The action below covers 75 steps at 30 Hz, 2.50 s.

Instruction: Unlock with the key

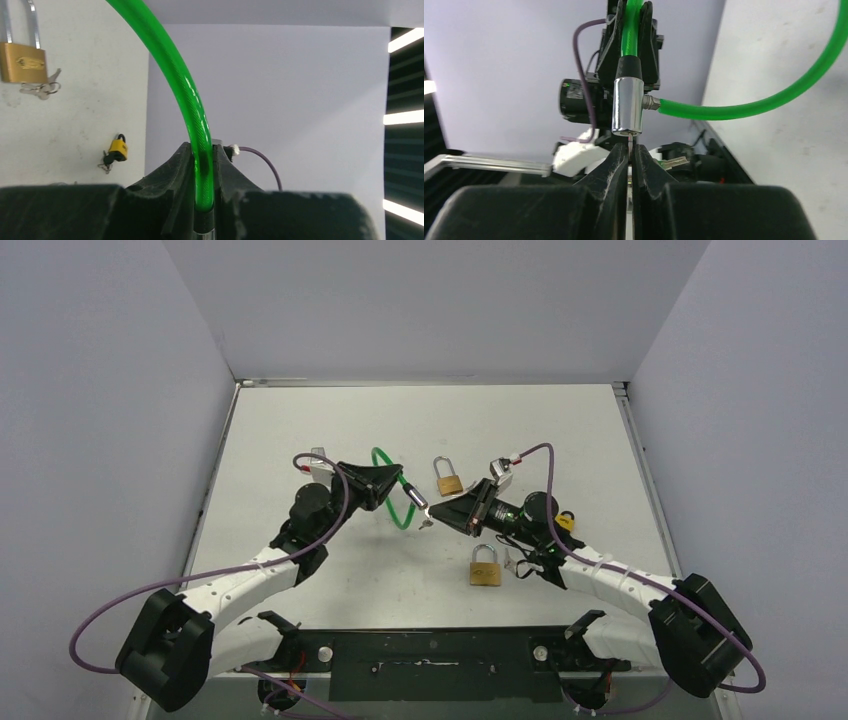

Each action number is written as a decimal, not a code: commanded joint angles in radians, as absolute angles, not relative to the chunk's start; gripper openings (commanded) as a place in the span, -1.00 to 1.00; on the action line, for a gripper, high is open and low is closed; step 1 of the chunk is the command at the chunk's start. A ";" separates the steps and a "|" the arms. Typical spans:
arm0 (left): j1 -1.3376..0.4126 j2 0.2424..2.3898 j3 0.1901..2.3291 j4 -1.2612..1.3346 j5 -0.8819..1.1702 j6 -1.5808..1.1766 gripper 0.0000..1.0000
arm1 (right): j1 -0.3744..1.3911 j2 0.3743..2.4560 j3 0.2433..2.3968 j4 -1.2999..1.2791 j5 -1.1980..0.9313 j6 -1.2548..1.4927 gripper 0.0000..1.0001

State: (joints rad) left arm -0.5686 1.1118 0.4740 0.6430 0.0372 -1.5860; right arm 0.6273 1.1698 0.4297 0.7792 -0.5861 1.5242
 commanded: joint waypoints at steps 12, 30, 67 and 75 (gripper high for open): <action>-0.604 1.098 0.478 1.052 0.083 -1.597 -1.00 | 0.671 1.272 0.473 1.362 -0.563 2.120 -0.95; -0.594 1.088 0.512 0.949 -0.028 -1.854 -1.00 | 0.374 0.908 0.454 0.606 -0.561 0.688 0.37; -0.659 0.978 0.537 0.811 -0.113 -1.996 -1.00 | 0.928 1.228 0.415 1.011 -0.111 -0.182 -1.00; -0.675 0.930 0.529 0.789 -0.147 -2.005 -1.00 | 0.964 1.347 0.375 1.185 0.056 -0.350 -1.00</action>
